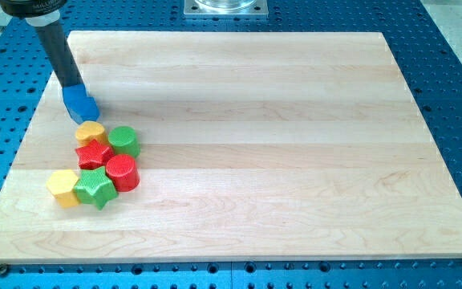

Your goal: Place the blue blocks left side of the heart

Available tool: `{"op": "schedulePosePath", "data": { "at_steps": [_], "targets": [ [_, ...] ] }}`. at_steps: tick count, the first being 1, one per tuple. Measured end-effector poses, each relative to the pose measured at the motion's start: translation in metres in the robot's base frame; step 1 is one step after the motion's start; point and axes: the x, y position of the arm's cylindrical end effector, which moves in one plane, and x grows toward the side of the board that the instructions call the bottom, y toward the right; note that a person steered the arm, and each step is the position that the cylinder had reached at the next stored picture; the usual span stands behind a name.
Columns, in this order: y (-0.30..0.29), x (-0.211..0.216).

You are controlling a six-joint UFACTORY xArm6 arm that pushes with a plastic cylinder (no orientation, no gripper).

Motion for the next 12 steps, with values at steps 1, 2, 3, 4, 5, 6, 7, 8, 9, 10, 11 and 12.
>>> {"op": "schedulePosePath", "data": {
  "at_steps": [1, 2, 3, 4, 5, 6, 7, 8, 9, 10, 11, 12],
  "targets": [
    [0.015, 0.0],
    [0.065, -0.004],
    [0.114, -0.004],
    [0.113, -0.004],
    [0.064, 0.007],
    [0.05, 0.008],
    [0.026, 0.01],
    [0.024, 0.015],
    [0.03, -0.001],
    [0.034, -0.044],
    [0.018, -0.025],
    [0.009, 0.016]
  ]
}}
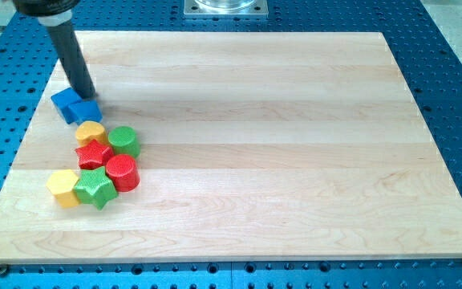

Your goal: Place the blue blocks left side of the heart

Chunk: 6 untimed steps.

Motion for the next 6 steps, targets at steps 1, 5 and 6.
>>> {"op": "schedulePosePath", "data": {
  "at_steps": [1, 5, 6],
  "targets": [
    [-0.01, 0.017],
    [-0.04, 0.048],
    [-0.048, 0.063]
  ]
}}
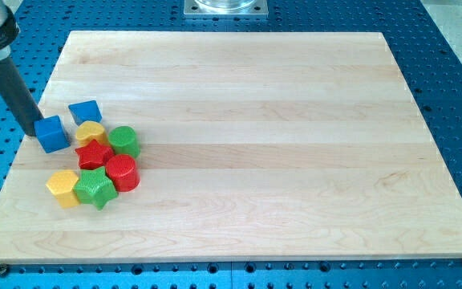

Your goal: Place the blue blocks left side of the heart

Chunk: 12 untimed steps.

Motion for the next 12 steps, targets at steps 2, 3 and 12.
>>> {"op": "schedulePosePath", "data": {
  "at_steps": [2, 3, 12],
  "targets": [
    [0.033, -0.025],
    [0.046, -0.044],
    [0.121, -0.046]
  ]
}}
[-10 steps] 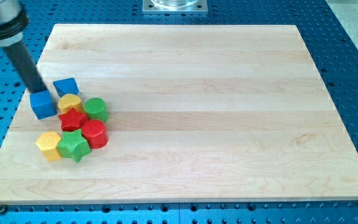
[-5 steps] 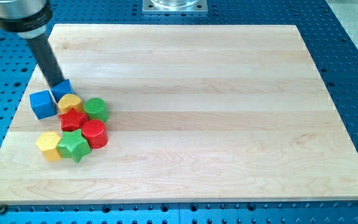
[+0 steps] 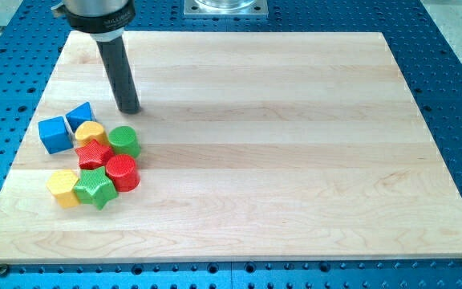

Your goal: Place the blue blocks left side of the heart

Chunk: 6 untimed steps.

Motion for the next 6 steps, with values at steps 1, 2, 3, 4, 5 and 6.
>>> {"op": "schedulePosePath", "data": {
  "at_steps": [1, 2, 3, 4, 5, 6],
  "targets": [
    [-0.014, 0.0],
    [-0.034, 0.009],
    [-0.036, 0.013],
    [-0.036, 0.013],
    [-0.052, 0.013],
    [-0.066, 0.013]
  ]
}}
